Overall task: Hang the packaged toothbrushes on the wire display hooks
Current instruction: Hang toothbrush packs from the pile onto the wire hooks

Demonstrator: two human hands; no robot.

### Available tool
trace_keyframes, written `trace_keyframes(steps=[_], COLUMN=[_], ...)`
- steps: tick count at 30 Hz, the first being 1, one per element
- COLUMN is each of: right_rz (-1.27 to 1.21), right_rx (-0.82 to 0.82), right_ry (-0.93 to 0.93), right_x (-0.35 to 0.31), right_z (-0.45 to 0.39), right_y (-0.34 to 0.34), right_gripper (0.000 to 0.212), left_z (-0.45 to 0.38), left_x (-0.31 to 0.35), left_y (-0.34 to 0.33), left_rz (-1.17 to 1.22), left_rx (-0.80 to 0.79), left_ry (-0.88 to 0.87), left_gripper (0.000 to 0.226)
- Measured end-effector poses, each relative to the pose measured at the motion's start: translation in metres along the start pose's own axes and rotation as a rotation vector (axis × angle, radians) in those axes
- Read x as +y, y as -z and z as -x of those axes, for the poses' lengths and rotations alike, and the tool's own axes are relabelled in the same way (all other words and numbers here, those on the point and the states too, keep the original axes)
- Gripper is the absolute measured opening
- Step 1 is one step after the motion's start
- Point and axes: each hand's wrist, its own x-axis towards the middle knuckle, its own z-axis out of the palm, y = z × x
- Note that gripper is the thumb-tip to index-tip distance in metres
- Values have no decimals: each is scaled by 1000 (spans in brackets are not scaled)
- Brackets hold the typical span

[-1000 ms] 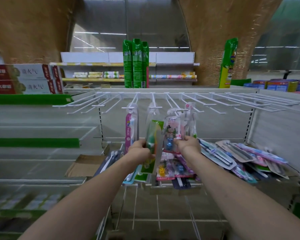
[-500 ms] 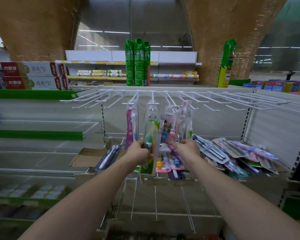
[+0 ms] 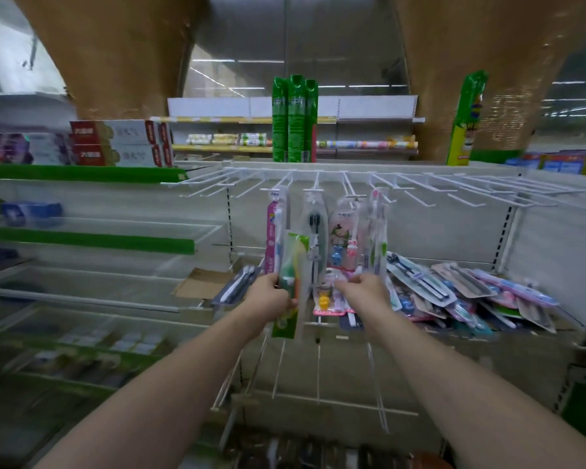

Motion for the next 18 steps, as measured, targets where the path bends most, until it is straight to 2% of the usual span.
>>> trace_keyframes(steps=[2, 7, 13, 18], right_rz=[69, 226, 362, 419], right_rx=[-13, -84, -105, -49], right_ry=[45, 125, 216, 227], right_x=[-3, -13, -32, -49], right_z=[6, 19, 29, 36], right_y=[-5, -16, -42, -71], right_gripper=[33, 23, 44, 39], left_z=[5, 8, 0, -14], left_x=[-4, -10, -17, -27], left_y=[5, 23, 58, 92], left_rz=[-18, -23, 38, 93], left_rx=[36, 111, 131, 104], left_ry=[1, -7, -25, -46], left_gripper=[45, 39, 36, 31])
